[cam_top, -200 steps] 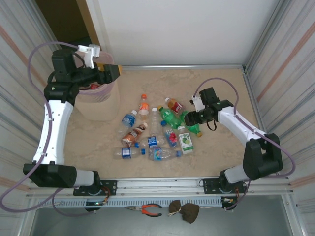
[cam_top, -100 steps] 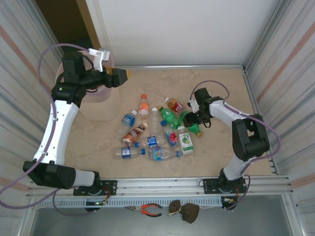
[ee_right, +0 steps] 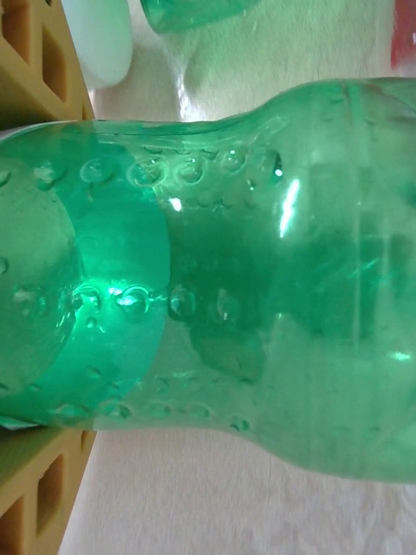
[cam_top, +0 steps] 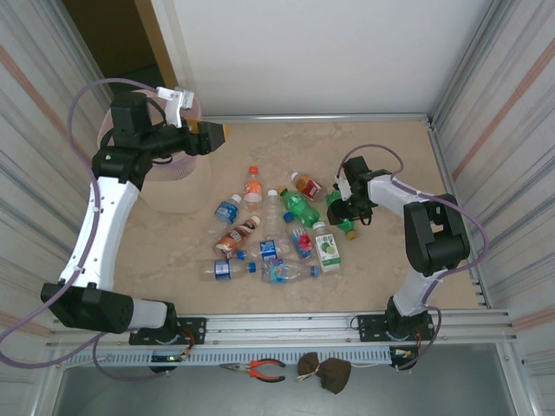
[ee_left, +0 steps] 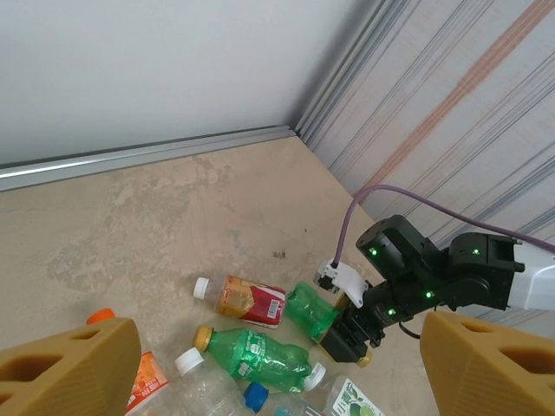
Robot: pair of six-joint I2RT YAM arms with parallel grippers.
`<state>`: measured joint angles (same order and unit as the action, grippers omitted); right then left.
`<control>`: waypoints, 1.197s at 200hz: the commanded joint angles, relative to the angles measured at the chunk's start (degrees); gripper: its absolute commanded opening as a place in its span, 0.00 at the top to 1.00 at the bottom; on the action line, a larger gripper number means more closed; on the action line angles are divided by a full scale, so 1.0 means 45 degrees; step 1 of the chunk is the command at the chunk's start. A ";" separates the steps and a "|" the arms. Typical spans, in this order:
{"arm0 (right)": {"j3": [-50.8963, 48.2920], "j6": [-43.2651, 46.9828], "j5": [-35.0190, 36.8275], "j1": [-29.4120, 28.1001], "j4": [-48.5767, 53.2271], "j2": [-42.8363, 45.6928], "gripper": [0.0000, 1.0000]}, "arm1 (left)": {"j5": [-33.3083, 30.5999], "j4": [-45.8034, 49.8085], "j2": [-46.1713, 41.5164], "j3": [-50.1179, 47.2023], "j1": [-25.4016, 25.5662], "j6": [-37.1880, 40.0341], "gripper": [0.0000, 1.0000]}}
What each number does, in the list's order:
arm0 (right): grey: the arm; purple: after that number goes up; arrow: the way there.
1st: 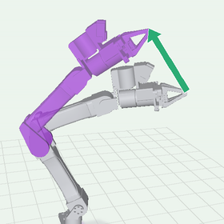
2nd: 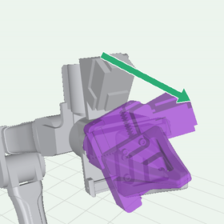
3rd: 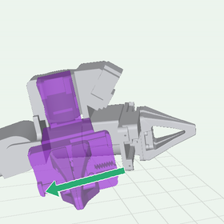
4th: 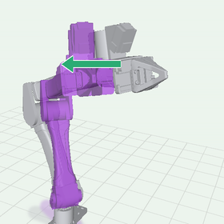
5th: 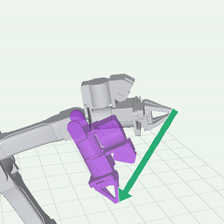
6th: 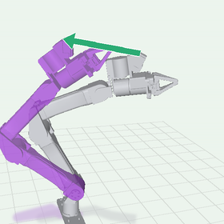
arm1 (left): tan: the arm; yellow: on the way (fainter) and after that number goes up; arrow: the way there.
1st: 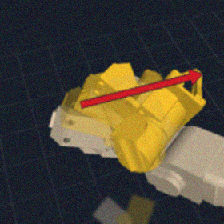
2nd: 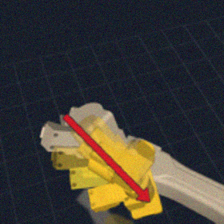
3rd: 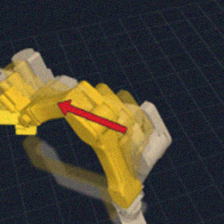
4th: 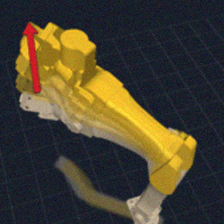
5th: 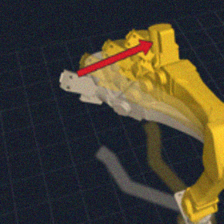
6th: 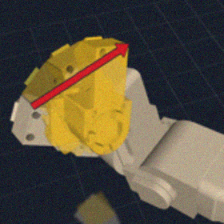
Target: Put the plastic bottles in the bin
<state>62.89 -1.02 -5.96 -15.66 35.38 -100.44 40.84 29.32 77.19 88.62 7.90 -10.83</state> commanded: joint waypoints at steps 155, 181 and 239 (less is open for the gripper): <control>-0.1070 -0.0931 0.0541 0.0687 0.0244 0.1660 0.35 | 0.0417 -0.0805 0.0084 -0.0201 0.0254 -0.0229 0.16; -0.1042 -0.0912 0.0564 0.0687 0.0337 0.2086 0.37 | 0.0417 -0.0948 0.0057 -0.0149 0.0313 -0.0303 0.16; -0.0662 -0.0718 0.0009 0.0509 0.0590 0.4073 0.38 | 0.0792 -0.1742 -0.0028 -0.0292 0.0430 -0.0705 0.17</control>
<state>58.59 -4.25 -4.32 -12.69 36.53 -87.70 41.91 25.41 77.62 88.09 9.28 -12.40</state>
